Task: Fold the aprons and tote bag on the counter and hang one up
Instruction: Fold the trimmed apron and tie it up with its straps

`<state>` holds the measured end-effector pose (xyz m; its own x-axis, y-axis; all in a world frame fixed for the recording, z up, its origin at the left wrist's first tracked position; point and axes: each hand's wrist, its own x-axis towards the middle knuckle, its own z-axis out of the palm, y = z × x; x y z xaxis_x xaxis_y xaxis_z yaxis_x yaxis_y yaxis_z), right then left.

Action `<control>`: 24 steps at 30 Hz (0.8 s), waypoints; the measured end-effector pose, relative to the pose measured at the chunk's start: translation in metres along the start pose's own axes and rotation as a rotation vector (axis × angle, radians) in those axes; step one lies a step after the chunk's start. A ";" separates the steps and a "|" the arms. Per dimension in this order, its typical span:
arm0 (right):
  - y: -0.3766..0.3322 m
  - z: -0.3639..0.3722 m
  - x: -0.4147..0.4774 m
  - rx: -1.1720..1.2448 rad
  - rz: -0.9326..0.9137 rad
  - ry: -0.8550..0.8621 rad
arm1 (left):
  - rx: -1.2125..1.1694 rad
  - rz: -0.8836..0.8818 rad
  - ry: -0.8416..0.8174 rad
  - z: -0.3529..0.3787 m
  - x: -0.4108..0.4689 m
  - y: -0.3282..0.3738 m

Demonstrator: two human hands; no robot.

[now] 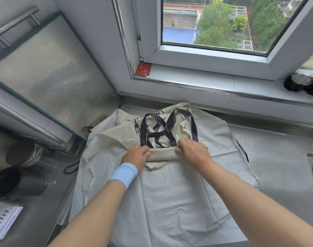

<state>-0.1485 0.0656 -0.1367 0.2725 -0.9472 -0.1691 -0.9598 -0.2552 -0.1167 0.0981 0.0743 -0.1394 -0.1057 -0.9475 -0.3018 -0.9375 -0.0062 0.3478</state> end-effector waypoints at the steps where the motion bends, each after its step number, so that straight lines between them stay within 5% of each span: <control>1: 0.001 0.002 0.003 -0.032 -0.024 0.031 | 0.071 -0.019 0.033 0.001 0.001 0.002; 4: 0.003 0.012 0.007 -0.155 -0.110 0.198 | 0.234 0.047 0.287 0.003 0.001 0.015; 6: 0.000 0.016 0.009 -0.100 -0.143 0.278 | 0.213 0.257 0.374 0.012 0.000 0.027; 9: -0.014 0.022 0.007 0.024 -0.228 0.247 | 0.203 0.488 0.238 0.029 -0.004 0.043; 15: 0.002 0.036 -0.007 0.423 -0.158 0.021 | 0.348 0.437 0.029 0.041 -0.003 0.032; 24: 0.010 0.037 -0.004 0.365 -0.243 0.013 | 0.293 0.341 -0.128 0.015 0.004 0.005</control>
<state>-0.1570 0.0736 -0.1733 0.4842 -0.8711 -0.0821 -0.7804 -0.3876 -0.4906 0.0878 0.0748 -0.1520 -0.4473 -0.8324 -0.3271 -0.8941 0.4071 0.1867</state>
